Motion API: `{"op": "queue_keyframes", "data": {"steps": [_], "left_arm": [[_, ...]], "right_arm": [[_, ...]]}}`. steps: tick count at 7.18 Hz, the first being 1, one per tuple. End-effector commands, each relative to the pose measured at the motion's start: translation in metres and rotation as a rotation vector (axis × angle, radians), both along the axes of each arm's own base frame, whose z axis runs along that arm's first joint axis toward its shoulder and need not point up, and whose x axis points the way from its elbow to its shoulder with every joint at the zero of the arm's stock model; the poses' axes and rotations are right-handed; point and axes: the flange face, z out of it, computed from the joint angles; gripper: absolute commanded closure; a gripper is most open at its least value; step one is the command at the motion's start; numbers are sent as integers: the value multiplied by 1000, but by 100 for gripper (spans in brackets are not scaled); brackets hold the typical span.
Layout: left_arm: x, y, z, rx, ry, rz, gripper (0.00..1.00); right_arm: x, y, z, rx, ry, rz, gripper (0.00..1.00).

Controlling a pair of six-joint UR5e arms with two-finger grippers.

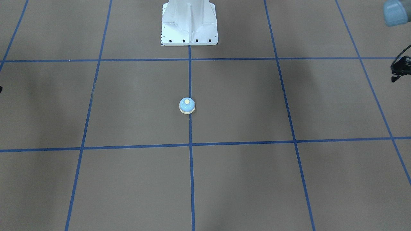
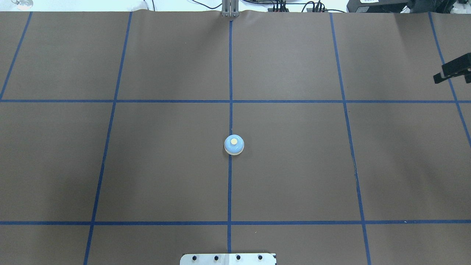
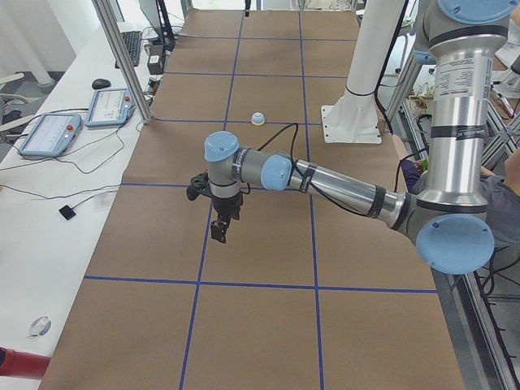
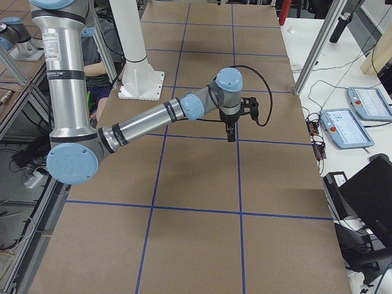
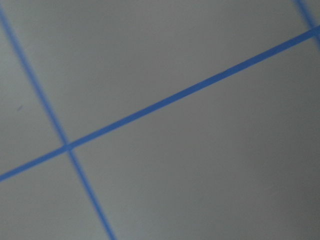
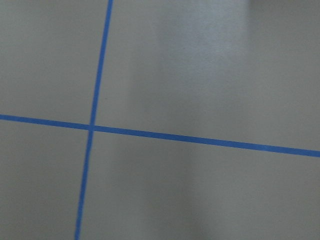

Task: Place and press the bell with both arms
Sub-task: 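Move the right gripper over the bell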

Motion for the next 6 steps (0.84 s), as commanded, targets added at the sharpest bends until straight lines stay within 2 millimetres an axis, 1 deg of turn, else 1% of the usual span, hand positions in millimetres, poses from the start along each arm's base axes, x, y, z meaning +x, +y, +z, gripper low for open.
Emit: {"op": "queue_keyframes", "data": {"steps": [1,2,3,4,5,6], "left_arm": [[-81,35,48,-12,-11,-37,0],[-92,43,59,-47,4,-59,0],[-99,73,81,-93,58,-88,0],[-99,90,89,-84,86,-54,0],[-93,96,94,-114,167,-48,0],[-90,105,105,-151,205,-57,0]], "right_arm": [[-95,-5,-76,-67,-37,32,0],[-127,-4,-106,-88,-49,21,0],[-157,-2,-142,-115,-43,29,0],[-191,5,-172,-141,-23,30,0],[-224,17,-186,-130,11,19,0],[-252,30,-188,-131,27,-1,0]]}}
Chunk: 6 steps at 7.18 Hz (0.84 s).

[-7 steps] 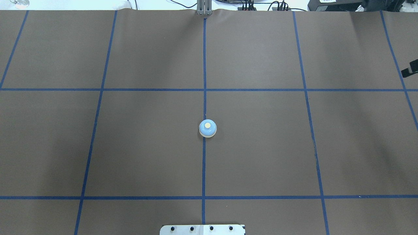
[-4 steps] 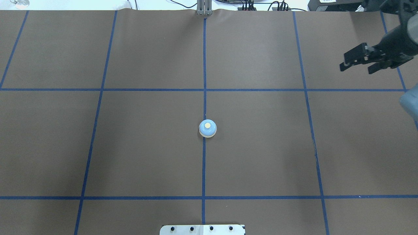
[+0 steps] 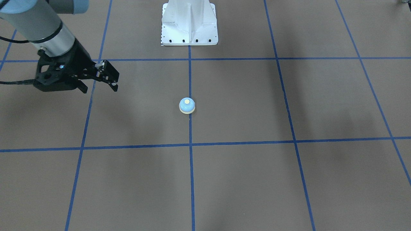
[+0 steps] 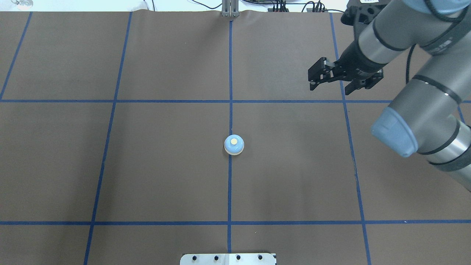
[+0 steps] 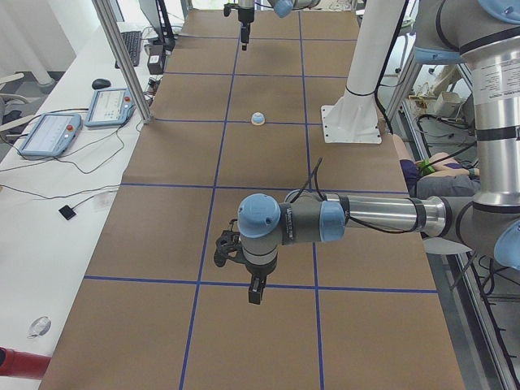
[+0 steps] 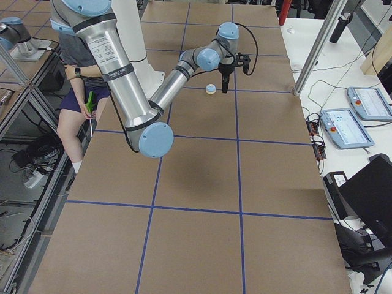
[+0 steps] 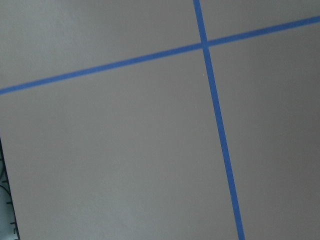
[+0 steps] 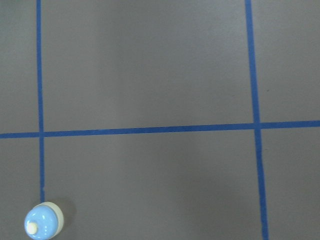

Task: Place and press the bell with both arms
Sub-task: 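Move the right gripper over the bell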

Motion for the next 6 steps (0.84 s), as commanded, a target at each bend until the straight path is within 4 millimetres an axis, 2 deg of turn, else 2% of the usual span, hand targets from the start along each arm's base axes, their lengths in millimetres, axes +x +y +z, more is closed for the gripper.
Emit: {"op": "queue_keyframes", "data": {"steps": [1,3,4,5,6], "left_arm": [[4,21,16,-39,55,-2,0],[4,22,15,-33,52,2,0],[4,22,15,-33,52,2,0],[4,22,15,-33,52,2,0],[4,22,14,-31,52,2,0]], "right_arm": [[-72,28,-19,-4,45,-17,0],[-166,27,-64,-42,81,20,0],[-200,34,-85,-20,95,23,0],[-238,37,-97,-50,120,23,3],[-261,36,-99,-24,160,48,27]]}}
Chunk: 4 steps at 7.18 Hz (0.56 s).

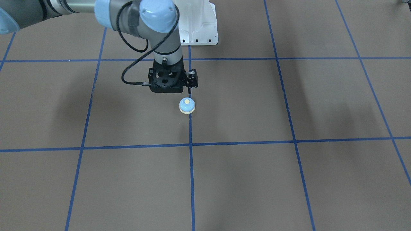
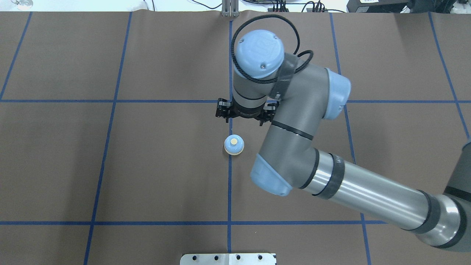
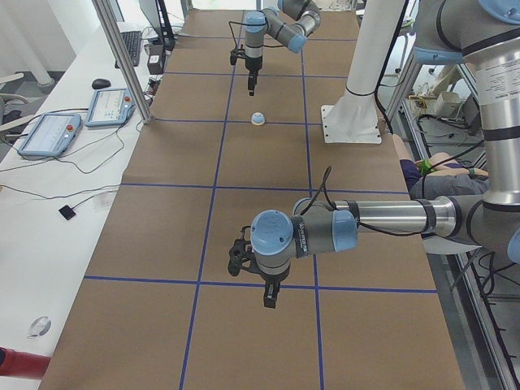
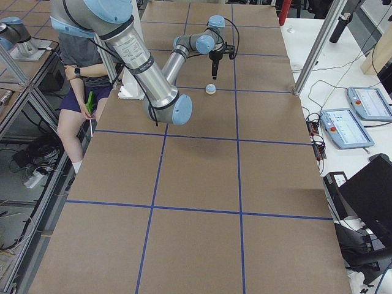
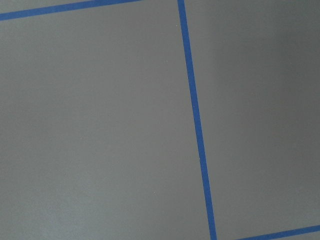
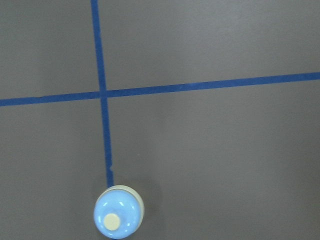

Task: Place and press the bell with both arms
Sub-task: 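Move the right gripper over the bell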

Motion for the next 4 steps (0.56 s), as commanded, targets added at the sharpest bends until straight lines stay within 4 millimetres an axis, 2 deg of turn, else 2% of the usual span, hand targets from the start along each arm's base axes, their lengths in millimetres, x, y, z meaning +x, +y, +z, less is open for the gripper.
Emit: {"op": "queue_keyframes", "data": {"steps": [1,2,4], "left_arm": [[0,-1,0,-1,0,-2,0],[0,-1,2,-7,0,-2,0],[1,-2,2,-5,0,0,0]], "right_arm": [[-43,7,-6,-3,36,37,99],[-50,11,1,-5,41,29,100],[-53,11,11,-3,37,26,100]]}}
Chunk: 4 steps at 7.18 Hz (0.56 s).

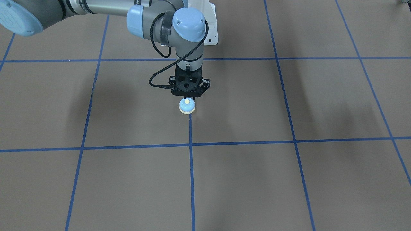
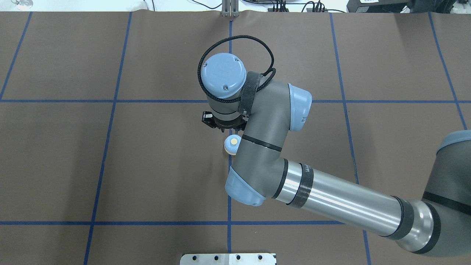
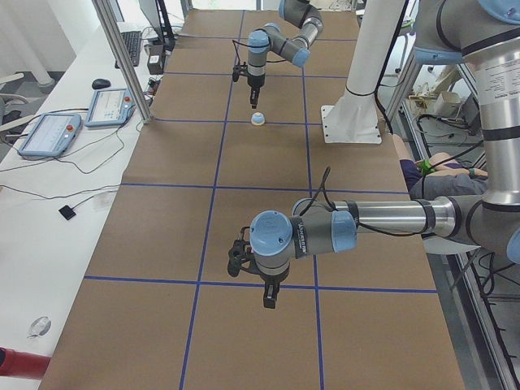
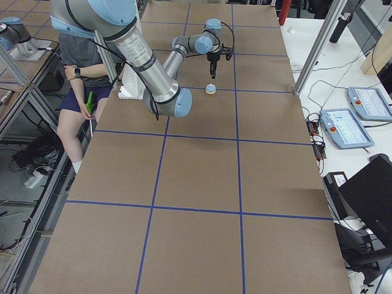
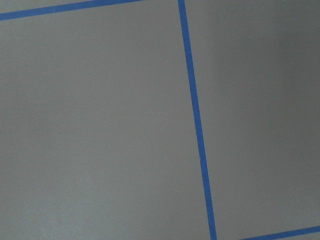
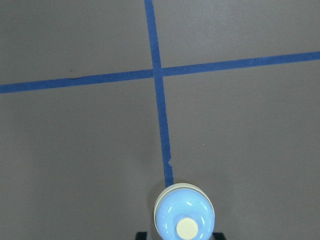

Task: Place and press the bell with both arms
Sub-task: 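Press down on the bell's top button with the right gripper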

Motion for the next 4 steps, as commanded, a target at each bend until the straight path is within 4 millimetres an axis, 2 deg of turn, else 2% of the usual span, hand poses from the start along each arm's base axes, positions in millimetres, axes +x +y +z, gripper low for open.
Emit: {"op": "queue_keyframes", "data": {"steps": [1,2,4], "left_arm": [[0,-1,0,1,0,0,0],[0,-1,0,1,0,0,0],[0,-2,-1,2,0,0,0]], "right_arm": [[-4,1,14,6,-7,-6,100],[-6,4,22,14,-18,-10,100],[-23,5,33,17,-30,-16,100]]}}
